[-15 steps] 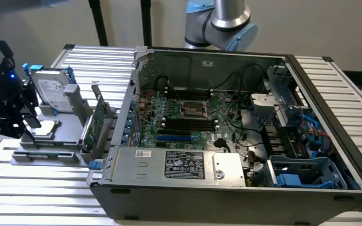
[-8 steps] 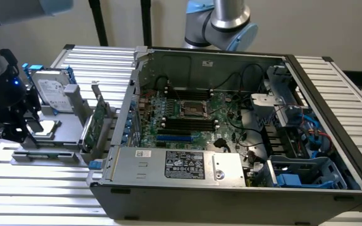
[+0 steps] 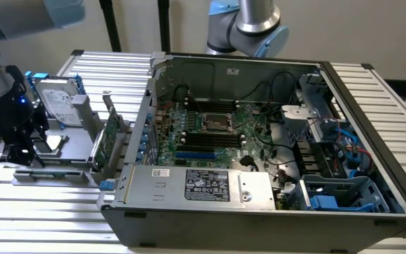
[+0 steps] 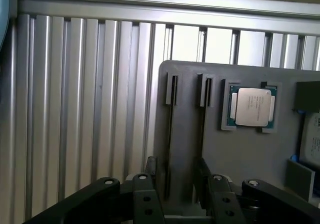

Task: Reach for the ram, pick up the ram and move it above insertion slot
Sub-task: 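Pick up the ram and move it above insertion slot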

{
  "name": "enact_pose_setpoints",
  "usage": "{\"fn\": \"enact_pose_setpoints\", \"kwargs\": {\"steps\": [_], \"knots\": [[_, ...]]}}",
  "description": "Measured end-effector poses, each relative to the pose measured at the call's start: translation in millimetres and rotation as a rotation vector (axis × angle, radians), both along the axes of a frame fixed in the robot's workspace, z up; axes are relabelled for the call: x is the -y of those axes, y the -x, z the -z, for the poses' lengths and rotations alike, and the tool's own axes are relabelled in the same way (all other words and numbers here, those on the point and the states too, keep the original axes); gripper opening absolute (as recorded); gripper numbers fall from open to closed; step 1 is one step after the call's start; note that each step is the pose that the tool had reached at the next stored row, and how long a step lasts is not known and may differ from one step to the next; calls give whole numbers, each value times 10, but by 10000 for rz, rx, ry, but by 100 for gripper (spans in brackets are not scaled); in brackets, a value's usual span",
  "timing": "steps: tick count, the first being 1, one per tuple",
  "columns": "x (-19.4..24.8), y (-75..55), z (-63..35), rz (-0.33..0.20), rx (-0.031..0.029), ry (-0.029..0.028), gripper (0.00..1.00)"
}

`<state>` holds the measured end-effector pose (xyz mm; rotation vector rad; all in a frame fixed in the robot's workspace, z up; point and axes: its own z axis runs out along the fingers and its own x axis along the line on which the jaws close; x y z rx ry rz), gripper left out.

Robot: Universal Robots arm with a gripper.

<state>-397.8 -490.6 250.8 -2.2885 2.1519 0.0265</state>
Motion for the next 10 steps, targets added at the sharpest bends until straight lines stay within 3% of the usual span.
{"fn": "enact_pose_setpoints", "kwargs": {"steps": [10], "knots": [[17, 0, 180, -1, -1, 1, 42]]}}
